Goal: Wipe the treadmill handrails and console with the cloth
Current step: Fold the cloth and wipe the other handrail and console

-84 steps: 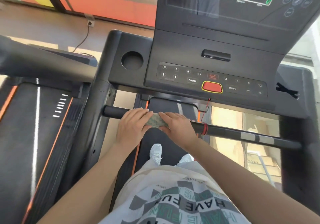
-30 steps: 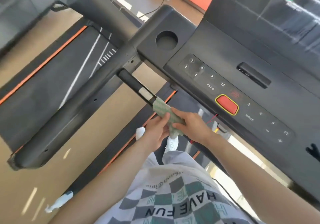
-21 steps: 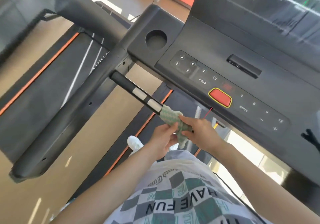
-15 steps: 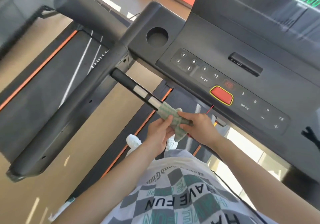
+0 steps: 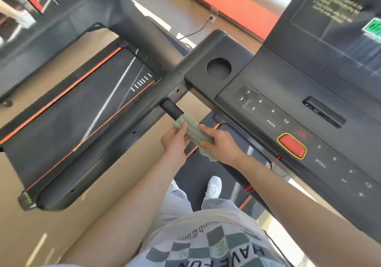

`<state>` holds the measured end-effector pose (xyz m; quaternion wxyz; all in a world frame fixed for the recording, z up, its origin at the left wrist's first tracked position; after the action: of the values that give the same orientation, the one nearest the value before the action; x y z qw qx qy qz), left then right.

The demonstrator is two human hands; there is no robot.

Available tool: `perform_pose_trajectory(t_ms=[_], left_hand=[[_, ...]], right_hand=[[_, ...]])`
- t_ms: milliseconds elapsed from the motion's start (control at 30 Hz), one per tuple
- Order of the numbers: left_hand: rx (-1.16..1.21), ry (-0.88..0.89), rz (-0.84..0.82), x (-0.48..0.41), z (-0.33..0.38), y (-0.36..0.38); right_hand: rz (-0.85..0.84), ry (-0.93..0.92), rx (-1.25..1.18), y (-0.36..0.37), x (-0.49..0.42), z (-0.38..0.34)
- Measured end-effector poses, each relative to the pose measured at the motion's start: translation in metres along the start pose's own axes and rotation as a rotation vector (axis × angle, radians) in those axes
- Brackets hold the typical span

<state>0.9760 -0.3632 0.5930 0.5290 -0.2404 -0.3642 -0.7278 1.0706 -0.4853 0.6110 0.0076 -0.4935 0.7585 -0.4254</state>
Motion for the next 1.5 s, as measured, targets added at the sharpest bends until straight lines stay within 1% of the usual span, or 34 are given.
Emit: perform_pose_trajectory(t_ms=[167, 333, 400, 500, 567, 633, 667, 733, 800, 833, 933, 1033, 1133, 1200, 1267, 1333, 1400, 1433, 1467, 1500], left_hand=[[0.011, 0.096, 0.093, -0.02, 0.029, 0.001], [-0.005, 0.164, 0.061, -0.026, 0.042, 0.002], [-0.034, 0.167, 0.042, -0.024, 0.044, -0.005], [-0.08, 0.159, 0.026, -0.016, 0.042, -0.021], [-0.086, 0.18, 0.004, -0.007, 0.045, -0.027], [-0.205, 0.269, 0.033, 0.0, 0.053, -0.034], [-0.281, 0.319, 0.041, 0.001, 0.058, -0.039], [-0.456, 0.367, 0.014, 0.003, 0.067, -0.045], [-0.604, 0.374, -0.045, 0.005, 0.078, -0.053], [-0.677, 0.376, -0.077, 0.006, 0.083, -0.056], [-0.861, 0.395, -0.102, 0.009, 0.104, -0.064], [-0.997, 0.441, -0.068, 0.011, 0.131, -0.077], [-1.013, 0.491, -0.024, 0.013, 0.161, -0.09], [-0.993, 0.557, 0.065, 0.01, 0.182, -0.093], [-0.985, 0.603, 0.18, 0.0, 0.2, -0.094], [-0.992, 0.596, 0.242, -0.015, 0.208, -0.097], [-1.053, 0.64, 0.249, -0.026, 0.207, -0.098], [-1.089, 0.704, 0.207, -0.031, 0.203, -0.097], [-1.129, 0.788, 0.123, -0.033, 0.198, -0.094], [-1.183, 0.853, 0.002, -0.036, 0.191, -0.091]], right_hand=[[-0.053, -0.076, -0.001, 0.002, -0.047, -0.036], [-0.06, -0.155, -0.008, 0.007, -0.08, -0.066], [-0.062, -0.153, -0.003, 0.011, -0.085, -0.074], [0.033, -0.136, -0.072, 0.009, -0.08, -0.075], [0.139, -0.114, -0.028, 0.003, -0.072, -0.071], [0.228, -0.088, 0.023, -0.003, -0.066, -0.067], [0.239, -0.083, 0.049, -0.006, -0.065, -0.067], [0.16, -0.085, 0.142, -0.007, -0.069, -0.068], [0.048, -0.108, 0.325, -0.005, -0.079, -0.075], [0.024, -0.122, 0.397, -0.004, -0.084, -0.078], [0.075, -0.127, 0.478, -0.007, -0.092, -0.089], [0.153, -0.102, 0.411, -0.01, -0.093, -0.103], [0.303, -0.052, 0.231, -0.017, -0.097, -0.12], [0.386, -0.061, 0.124, -0.016, -0.102, -0.136], [0.414, -0.079, 0.004, -0.011, -0.109, -0.153], [0.363, -0.13, -0.006, -0.001, -0.115, -0.167], [0.32, -0.228, 0.155, 0.014, -0.117, -0.172], [0.313, -0.292, 0.23, 0.021, -0.117, -0.172], [0.308, -0.363, 0.292, 0.027, -0.118, -0.169], [0.293, -0.428, 0.349, 0.033, -0.118, -0.165]])
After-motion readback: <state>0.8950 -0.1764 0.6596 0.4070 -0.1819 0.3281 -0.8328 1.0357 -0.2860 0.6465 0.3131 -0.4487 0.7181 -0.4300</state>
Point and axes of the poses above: each hand's wrist, its own x-axis away from the middle knuckle, its own y-axis out of the palm, z = x × y, the point moved 3 cm from there along -x, towards the middle knuckle, and after that the axes turned 9 degrees about x, right-handed, at the moved point
